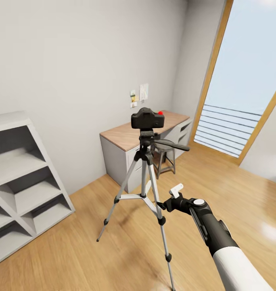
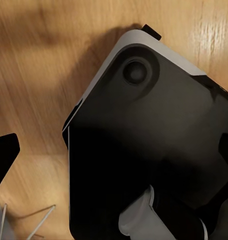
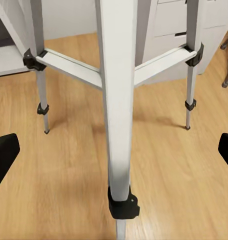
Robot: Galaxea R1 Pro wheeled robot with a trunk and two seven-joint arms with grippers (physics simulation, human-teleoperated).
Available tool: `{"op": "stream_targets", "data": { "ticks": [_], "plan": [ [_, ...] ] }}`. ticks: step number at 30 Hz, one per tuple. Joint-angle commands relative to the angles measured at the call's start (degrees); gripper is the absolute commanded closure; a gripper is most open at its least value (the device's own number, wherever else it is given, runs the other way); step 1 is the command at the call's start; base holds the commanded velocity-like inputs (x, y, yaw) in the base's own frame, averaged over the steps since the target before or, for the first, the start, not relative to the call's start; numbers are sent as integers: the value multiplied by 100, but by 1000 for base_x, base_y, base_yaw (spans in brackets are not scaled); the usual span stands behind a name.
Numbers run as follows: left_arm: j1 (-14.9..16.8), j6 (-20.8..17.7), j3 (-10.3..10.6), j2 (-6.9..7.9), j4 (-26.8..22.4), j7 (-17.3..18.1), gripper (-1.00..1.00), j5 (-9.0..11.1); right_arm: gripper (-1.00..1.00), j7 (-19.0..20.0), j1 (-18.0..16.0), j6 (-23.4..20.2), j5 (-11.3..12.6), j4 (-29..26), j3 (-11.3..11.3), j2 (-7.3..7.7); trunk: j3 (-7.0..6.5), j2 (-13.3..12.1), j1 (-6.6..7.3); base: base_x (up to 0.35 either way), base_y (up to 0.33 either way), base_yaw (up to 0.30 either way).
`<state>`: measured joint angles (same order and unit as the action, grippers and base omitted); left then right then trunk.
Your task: Attach the digital camera to the camera tripod in the bedroom.
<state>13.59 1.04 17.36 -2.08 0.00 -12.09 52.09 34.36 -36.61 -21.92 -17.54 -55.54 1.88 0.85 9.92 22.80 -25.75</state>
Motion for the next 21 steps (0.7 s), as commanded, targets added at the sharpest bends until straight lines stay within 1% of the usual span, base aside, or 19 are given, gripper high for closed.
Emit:
{"op": "stream_targets", "data": {
  "ticks": [1,5,8,21],
  "plan": [
    [4,9,48,-2,0,-21,-100,47,-100,27,-4,-18,-48,-10,8,3,12,12,-3,-22,-10,0],
    [5,10,48,-3,0,-21,-100,47,-100,24,-4,-18,-48,-9,8,3,12,12,-3,-23,-6,0],
    [4,10,48,-3,0,-21,-100,47,-100,21,-4,-20,-48,-9,11,3,12,12,-3,-131,-3,0],
    [5,10,43,-1,2,-24,-100,49,-100,18,-4,-19,-47,-9,14,3,12,12,-3,-295,0,0]
  ]
}}
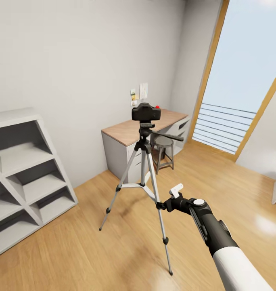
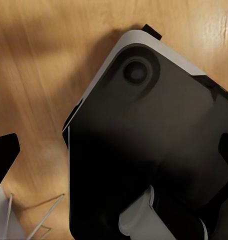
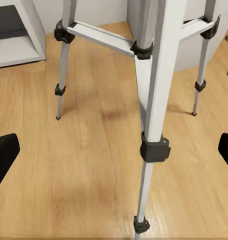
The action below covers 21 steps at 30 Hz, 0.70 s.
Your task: Attach the digital camera to the camera tripod in the bedroom.
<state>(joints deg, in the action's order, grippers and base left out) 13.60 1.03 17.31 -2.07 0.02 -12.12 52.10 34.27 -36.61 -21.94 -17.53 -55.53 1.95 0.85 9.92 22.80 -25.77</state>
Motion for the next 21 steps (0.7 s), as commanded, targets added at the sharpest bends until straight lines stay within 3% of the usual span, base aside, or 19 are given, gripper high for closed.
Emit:
{"op": "stream_targets", "data": {
  "ticks": [1,21],
  "plan": [
    [4,11,47,-1,0,-20,-100,49,-100,28,-4,-16,-49,-10,7,3,12,12,-1,-175,0,0],
    [5,12,44,7,-2,-23,-100,54,-100,35,-4,-20,-49,-10,5,3,12,12,-1,-34,0,0]
  ]
}}
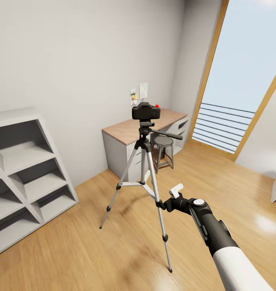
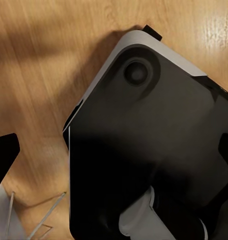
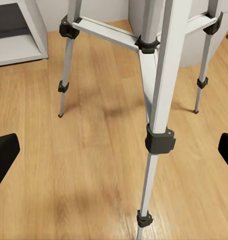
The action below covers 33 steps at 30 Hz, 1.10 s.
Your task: Attach the digital camera to the camera tripod in the bedroom.
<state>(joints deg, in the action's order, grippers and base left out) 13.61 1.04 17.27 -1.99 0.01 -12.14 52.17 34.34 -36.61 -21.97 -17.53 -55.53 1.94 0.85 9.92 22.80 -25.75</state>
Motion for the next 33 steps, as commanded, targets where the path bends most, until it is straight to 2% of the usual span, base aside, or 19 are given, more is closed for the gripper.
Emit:
{"op": "stream_targets", "data": {
  "ticks": [1,19,20,23,24,28,29,31,32,33],
  "plan": [
    [3,11,50,0,0,-22,-100,47,-100,28,-4,-17,-49,-10,7,3,12,11,-3,-1,0,0],
    [2,10,48,11,-1,-25,-100,47,-100,7,-4,-15,-62,168,-13,4,12,11,-3,0,0,0],
    [3,11,54,15,-1,-25,-100,43,-100,-45,-4,-13,-55,576,-20,35,12,11,-3,0,0,0],
    [2,11,56,18,-1,-25,-100,40,-100,-208,-4,-6,-54,1182,-30,128,12,11,-3,0,0,0],
    [1,11,58,20,-1,-24,-100,39,-100,-551,-4,302,-49,3190,-34,423,12,11,-3,0,0,0],
    [1,11,57,22,-1,-25,-100,39,-100,-652,-4,653,-29,4174,-35,550,12,11,-3,0,0,0],
    [1,11,57,19,-1,-25,-100,39,-100,-709,4,1167,6,5192,-36,646,12,11,-3,0,0,0],
    [1,11,60,17,-1,-25,-100,39,-100,-722,68,1348,15,5398,-38,686,12,11,-3,0,0,0],
    [1,11,63,16,-1,-25,-100,39,-100,-735,455,1533,72,5570,-57,783,12,11,-3,0,0,0],
    [1,11,63,15,-1,-25,-100,39,-100,-738,632,1580,113,5605,-68,812,12,11,-3,0,0,0]
  ]
}}
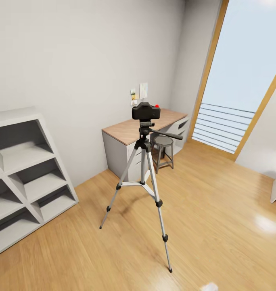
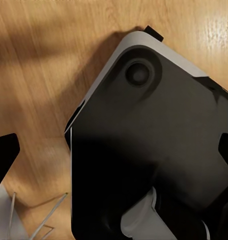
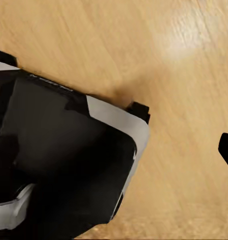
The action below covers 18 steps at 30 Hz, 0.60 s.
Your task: Attach the digital camera to the camera tripod in the bedroom.
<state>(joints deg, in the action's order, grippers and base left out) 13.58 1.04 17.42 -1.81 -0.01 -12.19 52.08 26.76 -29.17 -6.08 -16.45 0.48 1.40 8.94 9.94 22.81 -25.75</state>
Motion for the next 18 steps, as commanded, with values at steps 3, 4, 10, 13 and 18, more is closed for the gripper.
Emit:
{"op": "stream_targets", "data": {
  "ticks": [3,4,10,13,18],
  "plan": [
    [4,11,50,-9,1,-20,-100,42,-100,-47,662,188,383,99,-57,89,10,11,-4,0,0,0],
    [4,11,51,-10,1,-20,-100,41,-100,-115,868,294,588,115,-65,108,10,11,-4,0,0,0],
    [5,11,51,-12,1,-20,-100,39,-100,-924,1199,746,1249,145,-77,139,10,11,-4,0,0,0],
    [5,11,51,-12,1,-20,-100,40,-100,-1156,1222,802,1311,150,-78,141,10,11,-4,0,0,0],
    [4,11,51,-12,1,-20,-100,39,-100,-1274,1238,825,1342,150,-78,146,10,11,-4,0,0,0]
  ]
}}
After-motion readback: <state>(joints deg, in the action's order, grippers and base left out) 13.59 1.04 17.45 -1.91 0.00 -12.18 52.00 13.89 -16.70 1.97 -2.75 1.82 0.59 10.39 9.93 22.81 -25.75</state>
